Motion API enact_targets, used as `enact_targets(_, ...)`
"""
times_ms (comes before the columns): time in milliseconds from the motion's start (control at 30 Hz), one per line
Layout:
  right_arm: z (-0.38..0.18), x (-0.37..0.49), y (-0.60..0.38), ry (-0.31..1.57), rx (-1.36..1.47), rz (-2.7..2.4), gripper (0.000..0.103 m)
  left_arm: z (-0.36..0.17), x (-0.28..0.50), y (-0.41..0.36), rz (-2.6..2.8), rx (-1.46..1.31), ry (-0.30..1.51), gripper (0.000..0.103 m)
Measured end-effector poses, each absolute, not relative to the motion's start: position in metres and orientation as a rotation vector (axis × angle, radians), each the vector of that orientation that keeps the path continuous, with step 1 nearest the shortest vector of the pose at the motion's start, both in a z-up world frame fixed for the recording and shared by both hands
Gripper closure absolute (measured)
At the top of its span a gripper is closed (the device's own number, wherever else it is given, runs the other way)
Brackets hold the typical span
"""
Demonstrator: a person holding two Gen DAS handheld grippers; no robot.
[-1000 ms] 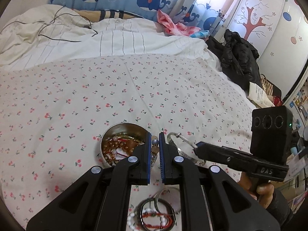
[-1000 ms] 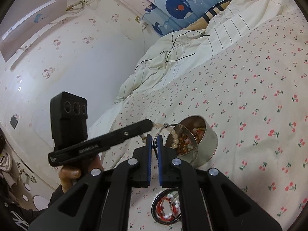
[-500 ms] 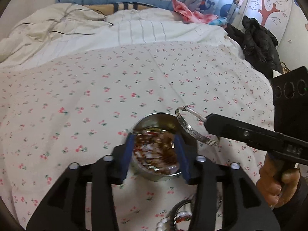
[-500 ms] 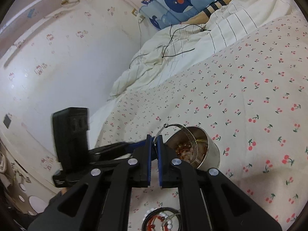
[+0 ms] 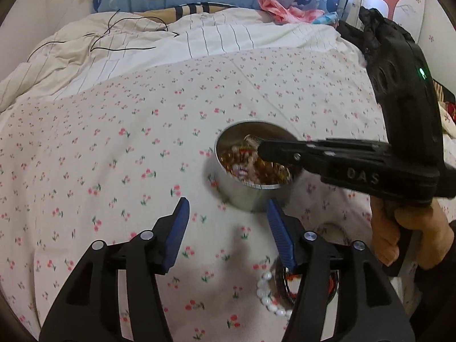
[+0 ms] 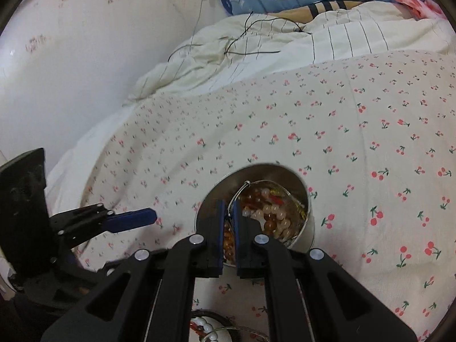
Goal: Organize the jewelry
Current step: 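Open both tools over the tin to drop the bracelets, then withdraw, then grasp the black leather band with the left tool and lift it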
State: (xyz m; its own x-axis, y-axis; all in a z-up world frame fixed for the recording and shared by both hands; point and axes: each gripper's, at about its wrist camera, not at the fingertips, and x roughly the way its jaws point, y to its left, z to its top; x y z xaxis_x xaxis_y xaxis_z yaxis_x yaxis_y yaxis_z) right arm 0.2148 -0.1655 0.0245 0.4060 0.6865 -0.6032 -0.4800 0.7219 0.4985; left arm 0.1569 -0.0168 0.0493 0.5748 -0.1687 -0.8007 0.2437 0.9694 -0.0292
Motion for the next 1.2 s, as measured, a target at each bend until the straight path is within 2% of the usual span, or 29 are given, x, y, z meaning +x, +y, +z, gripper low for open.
enact_targets(100, 0.028, 0.212, -0.177, 0.863, 0.317, 0.73, 0.061, 0.041, 0.147, -0.018, -0.224, 0.096, 0.933, 0.045)
enact_targets(267, 0.05, 0.192, -0.205, 0.832, 0.32, 0.701, 0.061, 0.03, 0.133, -0.015, -0.216, 0.099, 0.951, 0.044)
enact_targets(333, 0.053, 0.179, -0.217, 0.848, 0.282, 0.668, 0.055, 0.027, 0.13, -0.015, -0.215, 0.096, 0.957, 0.043)
enact_targets(567, 0.028, 0.133, -0.236, 0.942, 0.081, 0.528, 0.052, 0.025, 0.121, -0.032, -0.23, 0.162, 0.94, 0.038)
enact_targets(867, 0.006, 0.129, -0.204, 0.983, -0.115, 0.504, 0.052, 0.023, 0.114, -0.049, -0.252, 0.238, 0.928, 0.036)
enact_targets(1200, 0.0, 0.131, -0.196, 0.98, -0.166, 0.469, 0.049, 0.023, 0.113, -0.054, -0.253, 0.27, 0.915, 0.032)
